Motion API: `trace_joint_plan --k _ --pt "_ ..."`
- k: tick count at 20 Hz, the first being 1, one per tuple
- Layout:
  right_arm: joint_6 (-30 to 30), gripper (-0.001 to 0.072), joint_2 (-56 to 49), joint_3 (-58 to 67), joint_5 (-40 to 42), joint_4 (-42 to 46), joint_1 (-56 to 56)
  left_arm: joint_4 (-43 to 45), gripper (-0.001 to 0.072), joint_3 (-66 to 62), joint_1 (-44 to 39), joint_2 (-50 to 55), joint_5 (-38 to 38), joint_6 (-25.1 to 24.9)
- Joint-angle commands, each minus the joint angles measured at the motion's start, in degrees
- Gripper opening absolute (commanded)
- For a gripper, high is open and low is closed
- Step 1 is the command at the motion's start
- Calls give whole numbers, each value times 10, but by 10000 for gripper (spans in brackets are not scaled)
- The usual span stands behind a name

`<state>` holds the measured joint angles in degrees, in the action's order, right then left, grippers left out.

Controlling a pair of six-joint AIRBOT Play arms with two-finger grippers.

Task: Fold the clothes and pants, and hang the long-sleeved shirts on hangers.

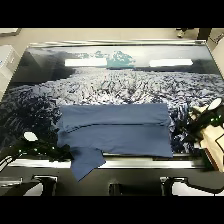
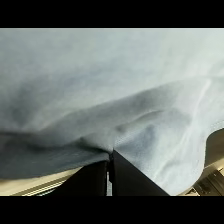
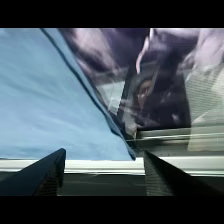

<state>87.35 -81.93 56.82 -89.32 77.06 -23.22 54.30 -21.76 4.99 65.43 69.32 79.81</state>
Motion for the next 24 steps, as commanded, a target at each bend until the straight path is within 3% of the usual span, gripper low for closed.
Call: trace_joint_plan --k 1,7,9,10,11,12,18,24 --pt "-21 573 17 -94 41 -10 0 18 21 -3 -3 -12 -4 -5" --pt "-31 570 17 -148 89 -55 0 33 21 -6 -3 -38 5 -5" --pt "-35 526 17 -164 87 -75 0 34 21 -6 -3 -39 5 -5" --pt "-41 405 17 -170 86 -79 0 34 21 -7 -3 -39 5 -5" --pt "-41 162 17 -170 81 -78 0 36 21 -9 -3 -39 5 -5" --pt "-41 41 19 -167 77 -78 -1 43 21 -17 -3 -42 8 -5" --pt "-47 37 44 -40 52 -88 -1 123 19 -174 -3 -57 63 9" --pt "-22 37 8 114 180 -129 34 141 20 -395 -8 86 31 17"
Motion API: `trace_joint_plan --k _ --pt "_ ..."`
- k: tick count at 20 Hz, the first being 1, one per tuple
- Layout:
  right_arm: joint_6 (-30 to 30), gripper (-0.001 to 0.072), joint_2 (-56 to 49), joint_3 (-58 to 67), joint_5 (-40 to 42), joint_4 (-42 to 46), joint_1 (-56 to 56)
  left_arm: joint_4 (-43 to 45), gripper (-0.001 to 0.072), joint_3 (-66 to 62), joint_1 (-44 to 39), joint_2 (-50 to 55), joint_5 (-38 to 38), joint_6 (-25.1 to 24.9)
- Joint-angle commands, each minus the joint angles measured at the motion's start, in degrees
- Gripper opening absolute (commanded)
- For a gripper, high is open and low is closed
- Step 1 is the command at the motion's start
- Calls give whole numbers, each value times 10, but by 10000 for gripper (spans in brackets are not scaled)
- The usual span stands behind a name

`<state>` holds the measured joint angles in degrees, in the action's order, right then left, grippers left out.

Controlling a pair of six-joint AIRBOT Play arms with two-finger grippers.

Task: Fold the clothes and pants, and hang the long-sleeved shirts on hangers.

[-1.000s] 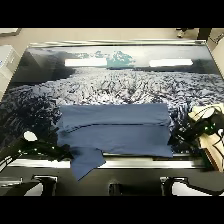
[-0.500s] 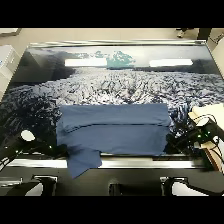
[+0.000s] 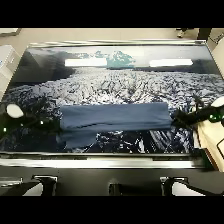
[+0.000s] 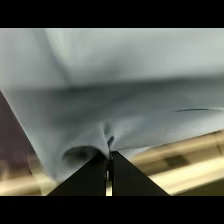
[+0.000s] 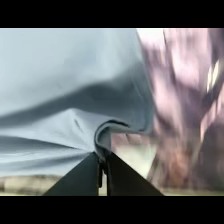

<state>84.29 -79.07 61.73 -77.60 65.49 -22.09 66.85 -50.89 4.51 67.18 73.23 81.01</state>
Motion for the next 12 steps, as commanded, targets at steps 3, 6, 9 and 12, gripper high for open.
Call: trace_joint_plan --k 3,6,9,12 --pt "34 38 -82 106 118 16 60 14 20 -244 -3 178 3 5" --pt "49 39 -137 119 127 4 60 9 22 -340 -3 264 24 6" --pt "49 40 -170 119 136 -41 60 -8 22 -363 -15 323 24 5" --pt "53 57 -178 120 134 -57 59 -8 31 -363 -25 358 62 4"
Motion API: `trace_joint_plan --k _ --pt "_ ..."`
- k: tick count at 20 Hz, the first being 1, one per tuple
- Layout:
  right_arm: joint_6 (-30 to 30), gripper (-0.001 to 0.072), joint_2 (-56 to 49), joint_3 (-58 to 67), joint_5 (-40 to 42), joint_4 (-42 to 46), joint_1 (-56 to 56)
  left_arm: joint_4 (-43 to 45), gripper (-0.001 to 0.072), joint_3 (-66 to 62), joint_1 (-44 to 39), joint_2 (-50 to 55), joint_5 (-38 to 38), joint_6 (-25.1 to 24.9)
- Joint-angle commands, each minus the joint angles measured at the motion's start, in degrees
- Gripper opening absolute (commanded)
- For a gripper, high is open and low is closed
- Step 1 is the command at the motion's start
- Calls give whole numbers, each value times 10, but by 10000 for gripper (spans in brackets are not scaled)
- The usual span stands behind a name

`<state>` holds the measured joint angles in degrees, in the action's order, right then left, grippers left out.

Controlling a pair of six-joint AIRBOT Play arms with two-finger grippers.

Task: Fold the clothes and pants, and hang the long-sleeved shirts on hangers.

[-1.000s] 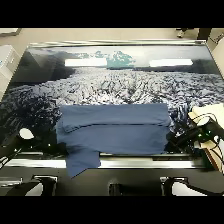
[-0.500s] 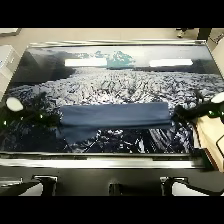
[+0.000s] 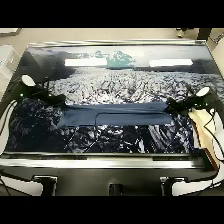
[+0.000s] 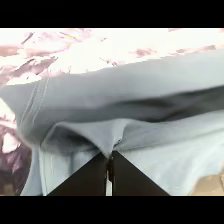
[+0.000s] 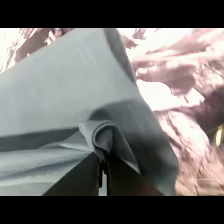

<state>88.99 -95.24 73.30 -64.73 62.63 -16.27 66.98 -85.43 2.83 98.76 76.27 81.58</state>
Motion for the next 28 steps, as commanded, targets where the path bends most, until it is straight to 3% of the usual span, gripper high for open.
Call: trace_joint_plan --k 1,3,5,7,10,13,14,15,16,17,18,19,20,21,22,28 --pt "5 140 -16 12 -11 -29 -1 -9 162 -18 -7 45 42 -2" --pt "-6 478 -16 44 -57 -4 -16 -6 689 -24 7 38 58 -1" --pt "2 708 -16 61 -73 8 -50 -5 719 -28 34 20 67 5" --pt "0 714 -28 61 -97 1 -71 -12 719 -28 55 -3 67 28" --pt "-52 714 -69 61 -134 -45 -61 -27 718 -28 58 -47 67 29" --pt "-55 710 -101 61 -130 -88 -43 -40 718 -28 42 -91 66 29" --pt "-54 695 -107 61 -130 -99 -37 -40 718 -28 33 -104 64 29" --pt "-55 540 -108 61 -130 -111 -30 -41 718 -28 24 -113 60 29" --pt "-55 257 -104 62 -130 -125 -24 -42 718 -28 11 -120 53 29" --pt "-55 39 -97 62 -137 -151 -21 -46 716 -28 -3 -124 43 29" --pt "-72 39 -84 62 -144 -179 -21 -54 712 -27 -20 -123 27 29" --pt "-85 38 -64 62 -150 -204 -21 -62 614 -23 -41 -122 1 30" --pt "-85 38 -41 62 -152 -221 -21 -73 325 -14 -68 -121 -36 29" --pt "-85 38 -12 62 -153 -234 -20 -84 102 -1 -96 -118 -76 29" --pt "-85 38 18 62 -153 -238 -15 -98 49 16 -130 -112 -123 29" --pt "-69 38 189 61 -166 -236 54 -272 22 73 -291 -18 -266 29"
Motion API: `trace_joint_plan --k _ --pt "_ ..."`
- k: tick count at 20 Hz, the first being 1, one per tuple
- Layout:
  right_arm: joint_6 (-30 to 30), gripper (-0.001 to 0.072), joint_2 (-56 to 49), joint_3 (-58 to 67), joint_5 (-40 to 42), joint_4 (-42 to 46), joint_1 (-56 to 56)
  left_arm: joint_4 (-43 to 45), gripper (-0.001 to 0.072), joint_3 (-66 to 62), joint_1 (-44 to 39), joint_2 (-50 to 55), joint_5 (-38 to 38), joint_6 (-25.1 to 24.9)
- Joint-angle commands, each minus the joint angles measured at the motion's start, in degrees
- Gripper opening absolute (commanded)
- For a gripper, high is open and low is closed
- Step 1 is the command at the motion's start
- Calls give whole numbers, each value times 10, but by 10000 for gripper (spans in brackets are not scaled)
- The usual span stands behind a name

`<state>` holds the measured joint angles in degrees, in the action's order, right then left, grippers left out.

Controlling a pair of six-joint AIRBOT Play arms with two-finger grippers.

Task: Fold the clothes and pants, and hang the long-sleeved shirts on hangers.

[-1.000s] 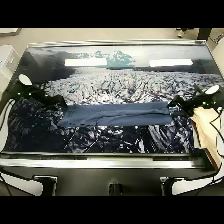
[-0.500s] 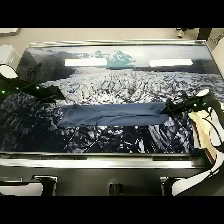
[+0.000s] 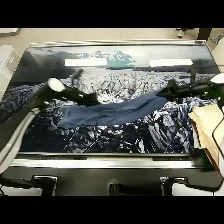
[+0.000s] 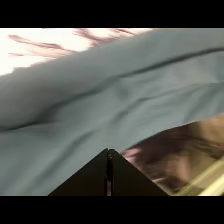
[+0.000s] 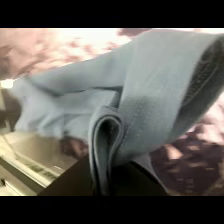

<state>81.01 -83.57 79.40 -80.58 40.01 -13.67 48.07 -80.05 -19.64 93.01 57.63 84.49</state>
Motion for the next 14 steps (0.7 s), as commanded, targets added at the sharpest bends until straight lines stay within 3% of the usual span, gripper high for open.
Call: trace_joint_plan --k 1,6,10,12,14 --pt "18 38 99 0 -8 -10 38 -94 23 20 -79 54 -93 1" --pt "42 38 187 0 -8 -6 89 -196 22 20 -151 117 -183 70" --pt "47 38 199 0 0 7 116 -369 22 11 -247 150 -287 68" --pt "51 38 199 0 8 19 128 -395 21 -11 -268 164 -336 70" --pt "51 38 197 0 32 27 145 -402 22 -42 -263 186 -313 70"
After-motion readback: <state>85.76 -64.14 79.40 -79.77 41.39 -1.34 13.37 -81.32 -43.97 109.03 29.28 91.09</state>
